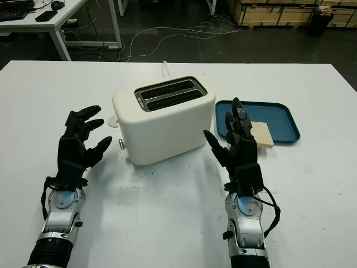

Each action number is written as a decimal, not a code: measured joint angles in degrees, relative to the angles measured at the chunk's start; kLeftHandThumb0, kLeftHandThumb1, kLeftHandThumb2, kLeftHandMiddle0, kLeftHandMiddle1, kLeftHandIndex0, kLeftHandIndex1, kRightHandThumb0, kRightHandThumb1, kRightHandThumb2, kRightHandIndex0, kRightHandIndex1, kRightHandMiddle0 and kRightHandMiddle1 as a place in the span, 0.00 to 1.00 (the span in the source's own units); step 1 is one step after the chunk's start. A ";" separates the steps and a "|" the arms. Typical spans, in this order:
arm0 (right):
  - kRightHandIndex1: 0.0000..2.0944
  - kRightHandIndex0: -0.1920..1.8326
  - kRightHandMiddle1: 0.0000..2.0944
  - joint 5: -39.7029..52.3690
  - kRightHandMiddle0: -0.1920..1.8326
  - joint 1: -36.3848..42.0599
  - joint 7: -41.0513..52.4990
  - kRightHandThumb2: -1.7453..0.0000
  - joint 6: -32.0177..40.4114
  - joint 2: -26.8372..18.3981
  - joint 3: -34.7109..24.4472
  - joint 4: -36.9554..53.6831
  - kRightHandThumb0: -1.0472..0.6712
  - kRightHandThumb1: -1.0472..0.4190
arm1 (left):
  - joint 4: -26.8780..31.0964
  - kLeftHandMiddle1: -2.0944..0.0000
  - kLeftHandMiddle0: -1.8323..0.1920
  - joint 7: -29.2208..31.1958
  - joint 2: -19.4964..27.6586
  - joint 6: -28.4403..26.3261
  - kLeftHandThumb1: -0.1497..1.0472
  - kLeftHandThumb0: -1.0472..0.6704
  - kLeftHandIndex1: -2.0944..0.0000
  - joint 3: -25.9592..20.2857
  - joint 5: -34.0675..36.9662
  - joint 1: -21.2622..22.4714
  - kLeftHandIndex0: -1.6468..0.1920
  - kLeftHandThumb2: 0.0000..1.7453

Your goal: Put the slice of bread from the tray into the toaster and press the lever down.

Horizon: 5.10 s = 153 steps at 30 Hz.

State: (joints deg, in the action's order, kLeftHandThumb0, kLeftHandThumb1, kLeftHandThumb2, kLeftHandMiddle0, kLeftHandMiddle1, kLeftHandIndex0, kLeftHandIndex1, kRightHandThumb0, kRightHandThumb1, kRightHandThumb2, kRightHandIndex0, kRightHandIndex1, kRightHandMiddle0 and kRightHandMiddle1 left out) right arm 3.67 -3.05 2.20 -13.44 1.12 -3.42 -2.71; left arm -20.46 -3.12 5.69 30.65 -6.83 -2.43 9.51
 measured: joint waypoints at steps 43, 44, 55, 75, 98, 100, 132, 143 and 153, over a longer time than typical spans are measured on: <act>0.20 0.09 0.01 -56.42 0.19 -3.04 -24.53 1.00 3.85 -36.91 6.88 -14.61 0.25 0.23 | -4.99 0.45 0.91 0.36 -0.23 1.93 0.89 0.00 0.51 -0.90 0.67 1.90 0.89 0.09; 0.20 0.09 0.01 -57.02 0.19 -3.33 -23.97 1.00 4.93 -37.66 7.61 -14.70 0.24 0.24 | -5.00 0.45 0.91 0.40 -0.23 1.94 0.89 0.00 0.51 -0.96 0.68 1.92 0.89 0.09; 0.24 0.09 0.02 -60.80 0.22 -8.54 -24.46 1.00 11.94 -40.27 14.09 -21.17 0.26 0.26 | -5.13 0.46 0.91 1.52 0.49 2.10 0.89 0.00 0.51 -1.30 1.72 1.99 0.90 0.09; 0.28 0.09 0.02 -60.75 0.23 -22.36 -30.89 0.99 13.88 -38.35 25.49 -41.78 0.21 0.17 | -5.87 0.44 0.91 3.48 0.35 4.19 0.89 0.00 0.50 -1.62 4.42 2.34 0.89 0.08; 0.83 0.69 0.83 -58.48 0.53 -30.17 -43.88 0.80 9.37 -36.58 34.02 -56.89 0.28 0.09 | -6.91 0.45 0.91 4.49 0.39 5.43 0.89 0.00 0.51 -1.88 5.16 3.02 0.89 0.08; 0.83 0.68 0.83 -58.48 0.47 -30.29 -44.74 0.81 9.38 -36.59 34.48 -56.98 0.29 0.09 | -7.06 0.45 0.91 4.50 0.38 5.43 0.89 0.00 0.51 -1.88 5.17 3.12 0.89 0.07; 0.83 0.65 0.77 -50.93 0.45 -29.77 -23.53 0.57 -3.22 -41.67 31.17 -46.99 0.19 0.09 | -10.14 0.43 0.91 4.45 0.35 6.41 0.89 0.00 0.48 -1.89 5.55 4.96 0.90 0.07; 0.83 0.64 0.82 -52.88 0.47 -28.98 -20.32 0.62 -0.95 -42.67 31.05 -43.59 0.29 0.09 | -11.14 0.42 0.91 4.38 0.35 6.57 0.89 0.00 0.48 -1.89 5.54 5.32 0.90 0.07; 0.83 0.65 0.83 -52.72 0.51 -27.58 -30.40 0.71 -0.90 -42.66 27.67 -43.67 0.32 0.09 | -12.53 0.42 0.91 3.74 0.36 7.64 0.89 0.00 0.47 -1.89 5.40 5.93 0.90 0.07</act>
State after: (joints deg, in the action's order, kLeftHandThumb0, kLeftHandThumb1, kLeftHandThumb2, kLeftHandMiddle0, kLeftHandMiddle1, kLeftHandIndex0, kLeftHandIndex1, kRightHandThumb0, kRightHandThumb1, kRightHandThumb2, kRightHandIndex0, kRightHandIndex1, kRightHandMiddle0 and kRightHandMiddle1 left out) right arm -49.05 -30.63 -28.19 -14.33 -41.54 24.25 -46.39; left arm -32.99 0.62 6.06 38.28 -8.72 2.98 15.44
